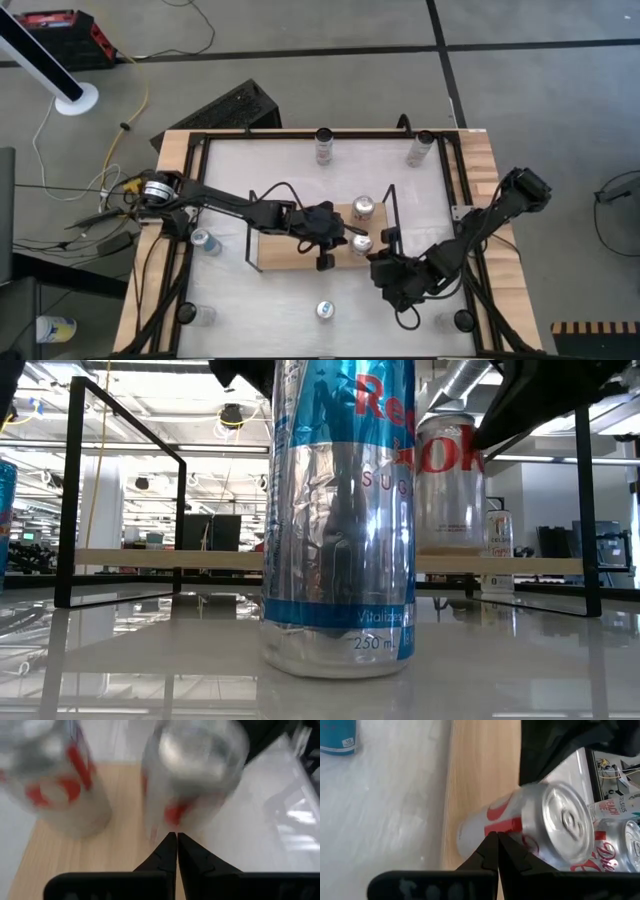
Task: Place canned beverage on shelf
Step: Put the red silver soda can on the shelf aligned with the other red silver soda can
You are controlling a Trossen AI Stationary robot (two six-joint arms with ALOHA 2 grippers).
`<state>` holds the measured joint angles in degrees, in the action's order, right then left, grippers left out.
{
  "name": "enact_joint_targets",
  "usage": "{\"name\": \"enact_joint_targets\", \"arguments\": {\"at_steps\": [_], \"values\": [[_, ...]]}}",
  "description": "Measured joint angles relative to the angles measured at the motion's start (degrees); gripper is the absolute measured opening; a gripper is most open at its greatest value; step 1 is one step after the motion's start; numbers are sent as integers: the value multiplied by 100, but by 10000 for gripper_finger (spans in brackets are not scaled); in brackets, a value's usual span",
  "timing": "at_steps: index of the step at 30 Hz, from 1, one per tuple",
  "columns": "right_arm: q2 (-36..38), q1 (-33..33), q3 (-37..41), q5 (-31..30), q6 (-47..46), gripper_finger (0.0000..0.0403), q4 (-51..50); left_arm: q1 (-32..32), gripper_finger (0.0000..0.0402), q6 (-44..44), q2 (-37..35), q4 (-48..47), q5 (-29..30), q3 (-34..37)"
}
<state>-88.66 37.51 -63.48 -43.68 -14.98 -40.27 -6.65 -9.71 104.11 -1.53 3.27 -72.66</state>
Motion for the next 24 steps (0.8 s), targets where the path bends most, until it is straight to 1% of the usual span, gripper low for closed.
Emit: {"name": "enact_joint_targets", "arguments": {"at_steps": [3, 6, 12, 17, 21, 24], "values": [[0, 29, 0, 30, -2, 24, -16, 69, 0, 0, 98, 244, -122, -3], [0, 105, 0, 45, -2, 24, -14, 137, 0, -9, 103, 239, -279, 2], [0, 275, 0, 41, -2, 24, -7, 201, 0, -35, 103, 269, -306, 2], [0, 241, 0, 30, 12, 24, 20, 197, 0, -37, 103, 286, -363, 2], [0, 121, 1, 49, 314, 24, 371, 194, 0, -52, 103, 414, -562, 2], [0, 30, 0, 272, 625, 24, 644, 194, 0, -55, 103, 397, -592, 2]]}}
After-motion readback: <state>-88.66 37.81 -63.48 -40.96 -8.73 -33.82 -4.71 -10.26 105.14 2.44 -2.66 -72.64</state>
